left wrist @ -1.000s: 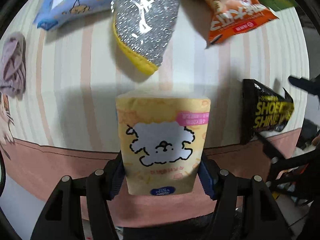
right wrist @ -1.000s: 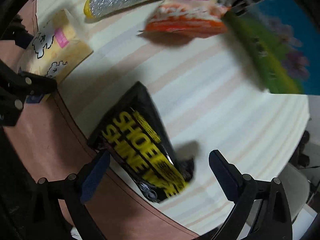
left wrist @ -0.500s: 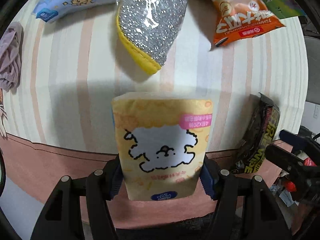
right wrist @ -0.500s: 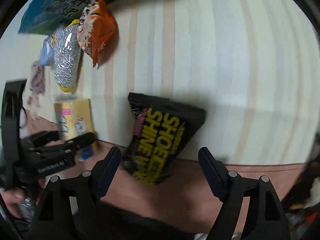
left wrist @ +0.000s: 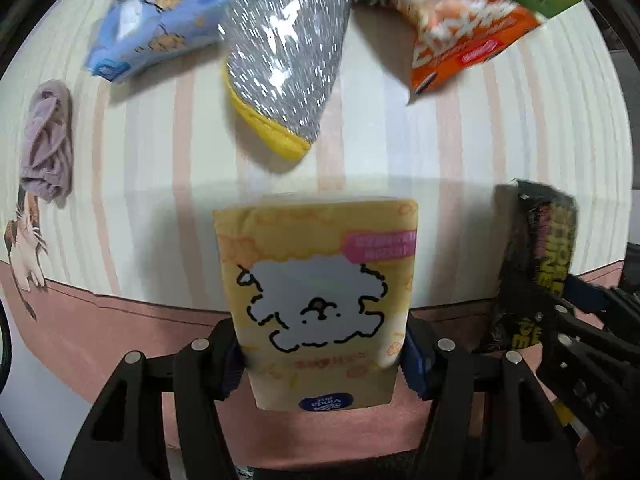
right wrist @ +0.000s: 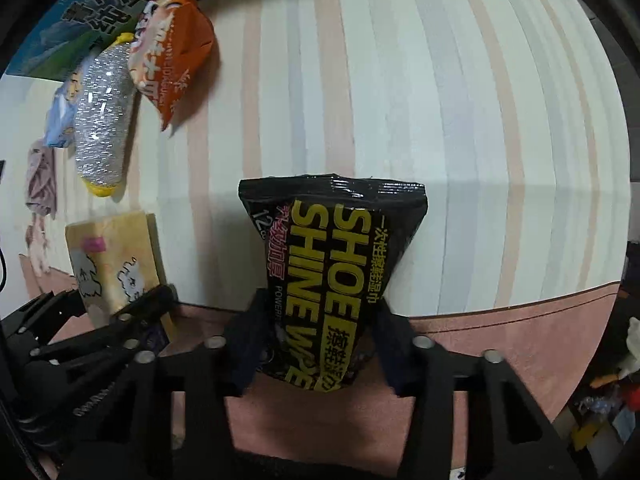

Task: Organize soft objects
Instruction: 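Carry both packs into the box and release them beside the bags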

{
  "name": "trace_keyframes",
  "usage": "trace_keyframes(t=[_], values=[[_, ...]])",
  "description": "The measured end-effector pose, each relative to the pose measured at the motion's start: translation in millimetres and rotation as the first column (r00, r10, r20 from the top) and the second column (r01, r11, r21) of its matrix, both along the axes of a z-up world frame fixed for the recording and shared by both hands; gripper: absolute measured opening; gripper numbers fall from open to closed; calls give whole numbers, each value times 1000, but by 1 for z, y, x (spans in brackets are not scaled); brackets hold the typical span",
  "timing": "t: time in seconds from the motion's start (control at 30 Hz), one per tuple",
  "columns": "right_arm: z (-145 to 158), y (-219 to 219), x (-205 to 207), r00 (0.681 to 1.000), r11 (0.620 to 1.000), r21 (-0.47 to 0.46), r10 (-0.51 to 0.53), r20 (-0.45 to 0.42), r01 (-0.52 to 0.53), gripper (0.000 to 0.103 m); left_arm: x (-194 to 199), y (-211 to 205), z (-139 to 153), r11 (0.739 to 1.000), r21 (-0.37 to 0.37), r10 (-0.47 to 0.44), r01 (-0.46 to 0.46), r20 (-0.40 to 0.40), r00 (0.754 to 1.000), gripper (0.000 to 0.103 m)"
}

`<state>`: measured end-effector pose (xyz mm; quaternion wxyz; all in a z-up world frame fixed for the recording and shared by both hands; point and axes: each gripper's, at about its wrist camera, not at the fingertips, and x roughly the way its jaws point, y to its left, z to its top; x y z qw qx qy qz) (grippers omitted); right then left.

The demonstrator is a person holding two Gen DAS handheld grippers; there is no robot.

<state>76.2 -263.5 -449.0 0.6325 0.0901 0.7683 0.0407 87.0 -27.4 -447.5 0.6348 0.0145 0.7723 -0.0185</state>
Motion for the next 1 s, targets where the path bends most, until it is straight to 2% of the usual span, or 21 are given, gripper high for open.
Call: trace_keyframes(t=[0.1,0.17,0.23,0.27,0.33,0.43,0.5,0.53,0.6,0.67,0.73,0.83,1.0], values=[[24,-4,3,1000,999,48,-13,22,12,44,2,3,47,999,-47,8,-5,60,998,60],[59,-12,13,997,996,85,-15,74,9,44,10,3,77,997,-81,17,-9,105,994,60],[102,-17,30,990,993,121,-11,141,-7,44,30,8,124,991,-132,29,-5,182,983,60],[129,-19,44,982,991,129,1,189,-26,44,37,9,136,990,-141,29,-1,198,980,60],[169,-12,69,965,989,133,21,260,-57,44,70,14,173,984,-177,22,21,234,972,60],[219,-10,121,939,988,123,44,342,-92,44,124,20,209,985,-163,1,48,291,957,60],[235,-12,153,923,991,64,84,375,-116,44,163,19,219,990,-123,-18,62,329,944,60],[230,10,173,921,992,47,90,380,-116,44,190,21,220,994,-84,-33,66,345,938,60],[218,22,209,930,992,25,107,353,-123,44,230,24,210,997,-46,-41,60,339,940,60],[194,31,239,944,993,4,108,311,-115,44,260,27,194,998,-32,-34,46,313,949,60],[163,50,267,955,992,-26,124,270,-121,44,294,29,165,999,-10,-41,46,265,963,60],[119,69,290,970,989,-56,143,197,-134,44,326,24,128,998,2,-60,60,186,981,60],[59,80,304,983,985,-84,160,93,-153,44,359,21,89,997,27,-71,69,100,992,60]])
